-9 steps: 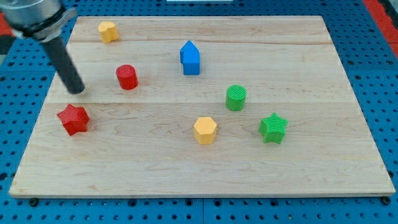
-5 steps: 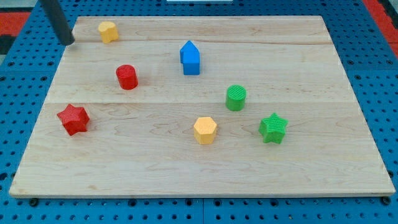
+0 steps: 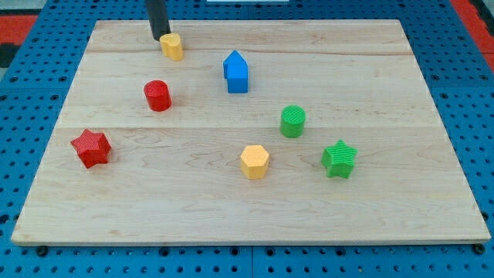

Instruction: Place the yellow heart beside the red circle

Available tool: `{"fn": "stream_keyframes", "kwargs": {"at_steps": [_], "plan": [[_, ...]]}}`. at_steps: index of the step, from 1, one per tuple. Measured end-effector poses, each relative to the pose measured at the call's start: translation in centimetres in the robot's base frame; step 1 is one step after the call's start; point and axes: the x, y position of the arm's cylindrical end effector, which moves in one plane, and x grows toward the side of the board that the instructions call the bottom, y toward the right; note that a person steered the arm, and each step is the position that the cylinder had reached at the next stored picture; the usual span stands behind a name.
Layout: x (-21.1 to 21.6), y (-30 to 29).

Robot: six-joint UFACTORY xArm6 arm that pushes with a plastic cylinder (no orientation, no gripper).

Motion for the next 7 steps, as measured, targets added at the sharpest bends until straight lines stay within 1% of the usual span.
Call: {"fn": "stream_keyframes", "kwargs": {"at_steps": [3,4,7], "plan": [[4.7,6.0],[6.3,7.0],[11.4,7.0]]}}
